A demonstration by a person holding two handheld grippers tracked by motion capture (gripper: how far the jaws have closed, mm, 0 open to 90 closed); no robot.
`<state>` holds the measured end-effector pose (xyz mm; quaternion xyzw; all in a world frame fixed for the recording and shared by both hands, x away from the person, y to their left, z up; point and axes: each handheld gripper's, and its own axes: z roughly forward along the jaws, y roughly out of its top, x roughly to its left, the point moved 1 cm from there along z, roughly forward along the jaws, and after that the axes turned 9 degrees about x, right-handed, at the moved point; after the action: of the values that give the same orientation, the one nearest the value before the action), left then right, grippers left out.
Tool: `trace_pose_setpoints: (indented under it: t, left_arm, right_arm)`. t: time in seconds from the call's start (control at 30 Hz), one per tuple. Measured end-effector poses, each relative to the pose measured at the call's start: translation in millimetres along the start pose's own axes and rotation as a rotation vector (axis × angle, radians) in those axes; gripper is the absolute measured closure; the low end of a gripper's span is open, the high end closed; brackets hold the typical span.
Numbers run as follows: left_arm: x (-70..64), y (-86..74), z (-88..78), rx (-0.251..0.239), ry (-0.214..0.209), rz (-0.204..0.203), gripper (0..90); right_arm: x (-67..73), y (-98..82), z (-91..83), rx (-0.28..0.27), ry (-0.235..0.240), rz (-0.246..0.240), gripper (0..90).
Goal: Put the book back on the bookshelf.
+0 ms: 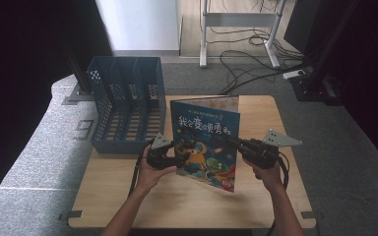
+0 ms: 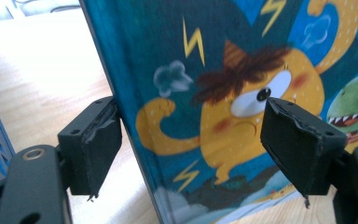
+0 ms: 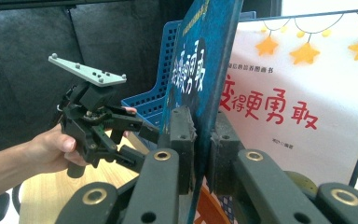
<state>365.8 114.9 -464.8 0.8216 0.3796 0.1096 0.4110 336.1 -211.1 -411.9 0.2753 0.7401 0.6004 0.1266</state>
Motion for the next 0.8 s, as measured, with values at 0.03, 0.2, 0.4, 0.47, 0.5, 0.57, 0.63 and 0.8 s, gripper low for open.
trace_pose_setpoints:
  t: [0.03, 0.2, 0.4, 0.47, 0.5, 0.57, 0.63, 0.8]
  left_arm:
    - [0.0, 0.0, 0.0, 0.0, 0.0, 0.0, 20.9]
    - [4.4, 6.6, -4.7, -0.024, -0.009, -0.007, 23.4]
    - [3.9, 8.7, -5.6, -0.059, -0.016, 0.002, 27.1]
    - [2.7, 9.0, -5.2, -0.058, -0.018, 0.007, 27.0]
    - [2.2, 9.5, -4.8, -0.057, -0.017, 0.012, 27.0]
    - [1.9, 9.9, -5.0, -0.055, -0.018, 0.012, 27.2]
    - [1.7, 10.4, -5.7, -0.056, -0.019, 0.011, 28.5]
    - [3.7, 10.7, -8.5, -0.064, -0.04, 0.016, 30.9]
  right_arm:
    - [-0.2, -0.1, -0.1, 0.001, -0.001, 0.001, 81.8]
    - [-1.1, -2.0, -1.1, -0.001, -0.005, 0.005, 81.3]
    - [-3.2, -4.8, -3.0, 0.001, -0.01, 0.011, 80.6]
    - [-3.7, -5.5, -3.3, 0.001, -0.012, 0.011, 80.1]
    - [-4.1, -5.8, -3.5, 0.003, -0.015, 0.011, 79.9]
    - [-5.0, -6.5, -3.8, 0.005, -0.019, 0.012, 79.5]
    - [-5.3, -7.4, -4.2, 0.003, -0.019, 0.012, 79.4]
    - [-5.8, -9.7, -5.7, 0.003, -0.024, 0.009, 78.6]
